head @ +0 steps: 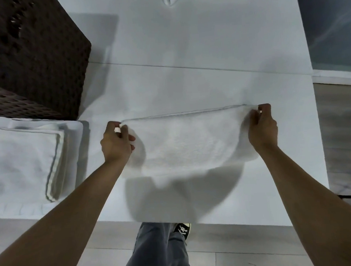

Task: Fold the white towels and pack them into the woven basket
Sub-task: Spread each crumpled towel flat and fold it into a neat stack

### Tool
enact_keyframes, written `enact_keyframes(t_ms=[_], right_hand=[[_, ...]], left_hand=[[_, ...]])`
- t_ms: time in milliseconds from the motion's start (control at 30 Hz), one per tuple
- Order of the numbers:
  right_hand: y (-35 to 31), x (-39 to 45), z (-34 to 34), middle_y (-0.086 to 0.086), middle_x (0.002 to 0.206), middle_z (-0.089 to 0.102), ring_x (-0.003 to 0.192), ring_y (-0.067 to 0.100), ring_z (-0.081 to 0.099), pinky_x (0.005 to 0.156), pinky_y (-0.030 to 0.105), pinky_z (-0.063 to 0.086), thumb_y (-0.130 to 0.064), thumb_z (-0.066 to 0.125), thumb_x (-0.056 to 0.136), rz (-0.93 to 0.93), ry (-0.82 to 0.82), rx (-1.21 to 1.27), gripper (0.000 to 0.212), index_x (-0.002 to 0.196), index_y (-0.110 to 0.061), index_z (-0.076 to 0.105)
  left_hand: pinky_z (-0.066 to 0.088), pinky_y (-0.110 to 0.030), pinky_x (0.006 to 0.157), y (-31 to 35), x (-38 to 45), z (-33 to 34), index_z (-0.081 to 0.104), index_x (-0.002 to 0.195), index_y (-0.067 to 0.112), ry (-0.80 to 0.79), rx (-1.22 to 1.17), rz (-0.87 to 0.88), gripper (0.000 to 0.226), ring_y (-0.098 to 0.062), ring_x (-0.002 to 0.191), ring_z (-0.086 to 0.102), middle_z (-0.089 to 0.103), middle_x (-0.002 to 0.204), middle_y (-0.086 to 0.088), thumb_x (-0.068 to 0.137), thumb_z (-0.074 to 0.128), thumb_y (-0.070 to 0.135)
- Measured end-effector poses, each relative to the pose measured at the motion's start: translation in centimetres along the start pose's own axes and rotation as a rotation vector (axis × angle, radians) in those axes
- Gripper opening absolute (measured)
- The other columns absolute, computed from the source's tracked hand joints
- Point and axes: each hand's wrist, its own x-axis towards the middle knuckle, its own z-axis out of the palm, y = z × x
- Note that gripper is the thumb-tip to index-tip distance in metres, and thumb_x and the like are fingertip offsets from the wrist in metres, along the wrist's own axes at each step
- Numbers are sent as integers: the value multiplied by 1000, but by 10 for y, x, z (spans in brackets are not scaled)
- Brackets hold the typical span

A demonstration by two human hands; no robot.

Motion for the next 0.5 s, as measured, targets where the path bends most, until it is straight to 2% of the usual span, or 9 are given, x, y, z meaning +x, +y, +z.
enact_keyframes(t_ms=[67, 167, 233, 300, 400, 433, 500], right_hand=[[2, 3, 5, 18, 98, 66, 90, 41, 59, 79, 44, 47, -31, 36, 107, 15, 24, 4, 21, 120, -16, 43], [6, 9, 14, 17, 98, 66, 91, 41, 61, 79, 43, 47, -30, 39, 106, 66, 53, 1, 21, 119, -15, 47], [8, 14, 21, 13, 95, 64, 90, 41, 62, 76, 41, 48, -30, 43, 105, 74, 84, 22, 20, 118, -16, 47], [9, 15, 25, 12, 107, 61, 94, 39, 61, 76, 39, 45, -28, 47, 101, 32, 144, 30, 21, 118, -17, 45], [13, 2, 26, 14, 124, 56, 106, 36, 56, 87, 43, 41, -19, 56, 90, -244, 285, -228, 35, 125, -14, 52], [14, -6, 27, 13, 127, 58, 110, 35, 55, 91, 44, 40, -16, 59, 87, -382, 288, -305, 37, 124, -13, 56], [16, -22, 31, 10, 131, 61, 116, 33, 56, 97, 44, 40, -10, 61, 88, -641, 171, -342, 35, 122, -13, 61]], left_hand=[[58, -43, 53, 1, 2, 3, 52, 107, 24, 7, 41, 21, 11, -23, 40, 56, 70, 69, -3, 105, 48, 34], [59, -43, 57, 1, 9, 9, 51, 107, 25, 38, 95, 51, 11, -22, 39, 58, 68, 66, 0, 105, 46, 35], [58, -43, 65, 2, 13, 14, 49, 111, 23, 80, 144, 94, 13, -25, 48, 62, 67, 65, 4, 103, 48, 34], [56, -42, 74, 3, 12, 18, 45, 123, 21, 101, 188, 154, 26, -29, 66, 66, 65, 67, 7, 101, 53, 33], [49, -42, 81, -1, -10, 21, 39, 139, 19, 67, 323, 370, 48, -26, 88, 61, 63, 92, 1, 97, 62, 28], [48, -43, 84, -5, -22, 22, 42, 140, 18, 43, 420, 497, 49, -26, 93, 59, 63, 105, -4, 96, 63, 26], [45, -44, 87, -18, -50, 27, 52, 135, 17, -26, 611, 742, 40, -32, 102, 59, 60, 120, -11, 96, 60, 23]])
